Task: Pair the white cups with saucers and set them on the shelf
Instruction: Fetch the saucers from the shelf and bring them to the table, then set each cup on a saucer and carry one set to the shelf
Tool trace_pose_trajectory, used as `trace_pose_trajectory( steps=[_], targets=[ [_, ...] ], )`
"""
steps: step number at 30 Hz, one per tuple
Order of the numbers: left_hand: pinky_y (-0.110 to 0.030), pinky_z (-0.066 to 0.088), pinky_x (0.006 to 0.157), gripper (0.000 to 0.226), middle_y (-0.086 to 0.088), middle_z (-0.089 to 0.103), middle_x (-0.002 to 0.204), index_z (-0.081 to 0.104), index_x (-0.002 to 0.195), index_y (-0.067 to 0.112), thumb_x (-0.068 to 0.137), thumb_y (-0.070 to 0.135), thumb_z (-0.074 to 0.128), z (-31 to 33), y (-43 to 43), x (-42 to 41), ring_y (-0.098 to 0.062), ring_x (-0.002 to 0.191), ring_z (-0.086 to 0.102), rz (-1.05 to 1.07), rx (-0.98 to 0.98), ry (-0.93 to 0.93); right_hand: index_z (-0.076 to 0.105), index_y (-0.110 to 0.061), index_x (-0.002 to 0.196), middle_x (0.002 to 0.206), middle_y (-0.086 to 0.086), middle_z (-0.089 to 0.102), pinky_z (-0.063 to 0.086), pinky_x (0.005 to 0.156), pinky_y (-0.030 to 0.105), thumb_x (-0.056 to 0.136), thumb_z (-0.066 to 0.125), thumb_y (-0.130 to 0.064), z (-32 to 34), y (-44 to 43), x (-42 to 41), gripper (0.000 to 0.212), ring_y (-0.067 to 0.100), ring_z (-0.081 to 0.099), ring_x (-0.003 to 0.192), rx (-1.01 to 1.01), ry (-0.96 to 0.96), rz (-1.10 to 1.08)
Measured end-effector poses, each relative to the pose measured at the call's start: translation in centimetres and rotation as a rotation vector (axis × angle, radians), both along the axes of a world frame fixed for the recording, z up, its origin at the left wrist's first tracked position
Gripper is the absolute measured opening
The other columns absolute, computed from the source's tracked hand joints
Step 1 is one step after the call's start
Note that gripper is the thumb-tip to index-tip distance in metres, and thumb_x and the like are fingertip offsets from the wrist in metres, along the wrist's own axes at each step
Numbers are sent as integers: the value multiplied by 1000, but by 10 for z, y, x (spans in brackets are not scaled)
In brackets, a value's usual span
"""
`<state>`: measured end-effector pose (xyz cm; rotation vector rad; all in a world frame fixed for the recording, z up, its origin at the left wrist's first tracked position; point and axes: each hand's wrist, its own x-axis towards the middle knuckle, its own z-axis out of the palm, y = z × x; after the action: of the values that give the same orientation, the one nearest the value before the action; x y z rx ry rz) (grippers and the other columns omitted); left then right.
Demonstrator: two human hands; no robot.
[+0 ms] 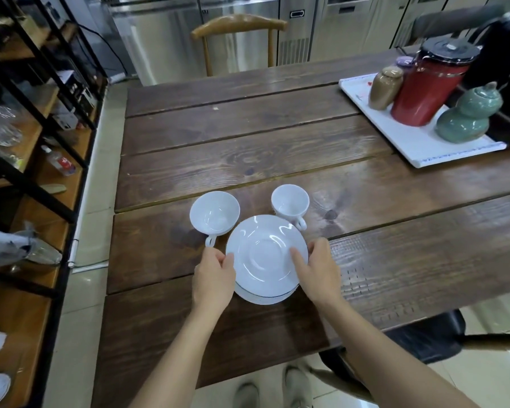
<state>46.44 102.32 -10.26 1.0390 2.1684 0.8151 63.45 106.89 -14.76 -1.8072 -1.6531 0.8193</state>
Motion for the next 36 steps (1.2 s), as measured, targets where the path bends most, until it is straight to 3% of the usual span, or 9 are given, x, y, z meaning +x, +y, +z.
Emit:
trace_pose_trajectory(
  steps=[5, 9, 13, 16, 19, 25, 29, 33, 36],
  targets=[
    [-18, 33, 46, 24, 3, 42, 60, 40, 71, 20, 93, 22, 49, 33, 24, 23, -11, 53, 39, -44, 266, -120, 37, -31, 77, 75, -3, 52, 40, 53, 18, 77, 55, -40, 29, 20, 20, 20, 12, 50, 64, 94, 407, -107],
    [-14, 33, 48, 24, 2, 42, 61, 39, 71, 22, 93, 22, 49, 41, 46, 52, -11, 55, 40, -104, 339, -160, 37, -33, 78, 76, 3, 55, 36, 53, 27, 79, 57, -37, 47, 36, 54, 20, 16, 50, 64, 125, 421, -143],
    [-19, 35, 54, 21, 1, 50, 68, 42, 74, 24, 93, 24, 51, 28, 63, 90, -13, 62, 48, -161, 288, -198, 40, -27, 84, 74, -5, 55, 40, 58, 33, 84, 57, -31, 44, 43, 95, 17, 17, 54, 69, 95, 340, -200],
    [-21, 43, 58, 19, 2, 56, 76, 43, 76, 29, 92, 25, 53, 10, 70, 117, -15, 73, 56, -175, 198, -240, 41, -17, 94, 85, -6, 54, 43, 69, 38, 86, 56, -29, 33, 46, 122, 21, 22, 55, 80, 35, 255, -251],
    [-34, 55, 73, 21, 3, 59, 83, 44, 80, 32, 90, 19, 56, -9, 74, 133, -19, 81, 60, -196, 64, -287, 37, -16, 94, 90, 1, 54, 37, 68, 35, 88, 52, -31, 18, 49, 140, 22, 25, 52, 80, -51, 106, -265],
    [-34, 52, 78, 11, -1, 60, 84, 53, 95, 24, 88, 17, 56, -34, 75, 142, -17, 82, 60, -174, -80, -389, 32, -18, 90, 84, 3, 58, 30, 65, 33, 91, 45, -39, -12, 55, 151, 24, 29, 54, 75, -160, -179, -181],
    [-31, 49, 78, 21, 0, 60, 84, 55, 109, 19, 88, 23, 56, -37, 76, 144, -14, 83, 58, -112, -113, -431, 32, -17, 91, 93, 11, 67, 36, 68, 36, 90, 43, -43, -25, 60, 153, 28, 34, 62, 85, -160, -259, -148],
    [-39, 50, 90, 35, -1, 63, 93, 55, 123, 14, 90, 26, 53, -33, 78, 143, -19, 93, 60, -161, -177, -351, 41, -12, 100, 94, 13, 68, 37, 67, 36, 89, 43, -45, -32, 62, 155, 36, 33, 63, 85, -135, -351, -121],
    [-32, 48, 77, 19, -5, 61, 92, 62, 98, 14, 90, 27, 50, -26, 84, 139, -18, 86, 59, -312, -234, -233, 43, -13, 96, 88, 11, 67, 37, 63, 34, 87, 44, -51, -29, 63, 158, 39, 31, 61, 79, -113, -417, -110]
  ],
)
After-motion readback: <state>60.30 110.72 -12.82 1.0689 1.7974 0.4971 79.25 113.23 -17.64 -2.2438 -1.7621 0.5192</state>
